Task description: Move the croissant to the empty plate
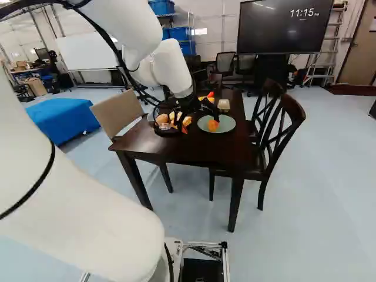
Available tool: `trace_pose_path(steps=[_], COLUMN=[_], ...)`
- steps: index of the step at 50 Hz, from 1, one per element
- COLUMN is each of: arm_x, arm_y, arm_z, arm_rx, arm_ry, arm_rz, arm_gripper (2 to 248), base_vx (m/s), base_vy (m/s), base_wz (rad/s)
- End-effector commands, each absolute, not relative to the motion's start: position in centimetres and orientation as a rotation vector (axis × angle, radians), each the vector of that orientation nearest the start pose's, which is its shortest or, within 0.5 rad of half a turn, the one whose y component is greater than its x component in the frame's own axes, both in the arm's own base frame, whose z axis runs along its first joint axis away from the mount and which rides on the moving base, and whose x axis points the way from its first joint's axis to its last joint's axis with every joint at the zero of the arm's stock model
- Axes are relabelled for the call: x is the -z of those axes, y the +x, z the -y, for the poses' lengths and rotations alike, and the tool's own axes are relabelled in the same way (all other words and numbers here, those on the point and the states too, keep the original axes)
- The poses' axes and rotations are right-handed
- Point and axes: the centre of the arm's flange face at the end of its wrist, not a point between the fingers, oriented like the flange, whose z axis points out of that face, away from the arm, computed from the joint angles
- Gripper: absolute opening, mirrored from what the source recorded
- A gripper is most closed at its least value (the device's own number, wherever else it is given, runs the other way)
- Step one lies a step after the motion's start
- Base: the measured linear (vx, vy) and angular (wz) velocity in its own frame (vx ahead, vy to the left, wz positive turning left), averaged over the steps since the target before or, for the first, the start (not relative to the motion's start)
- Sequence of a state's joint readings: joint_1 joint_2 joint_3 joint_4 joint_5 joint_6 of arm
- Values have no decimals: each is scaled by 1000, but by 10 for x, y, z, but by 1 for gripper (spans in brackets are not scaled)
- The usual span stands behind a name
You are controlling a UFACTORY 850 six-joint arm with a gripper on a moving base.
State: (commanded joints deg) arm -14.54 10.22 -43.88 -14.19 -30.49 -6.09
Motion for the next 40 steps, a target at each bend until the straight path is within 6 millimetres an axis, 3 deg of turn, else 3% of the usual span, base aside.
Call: trace_pose_path(steps=[40], arm_x=[-514], arm_y=[383], arm_z=[96], arm_rx=[780], arm_ry=[-3257], arm_rz=[86], arm_gripper=[247], base_vx=[0], base_vy=[0], base_wz=[0])
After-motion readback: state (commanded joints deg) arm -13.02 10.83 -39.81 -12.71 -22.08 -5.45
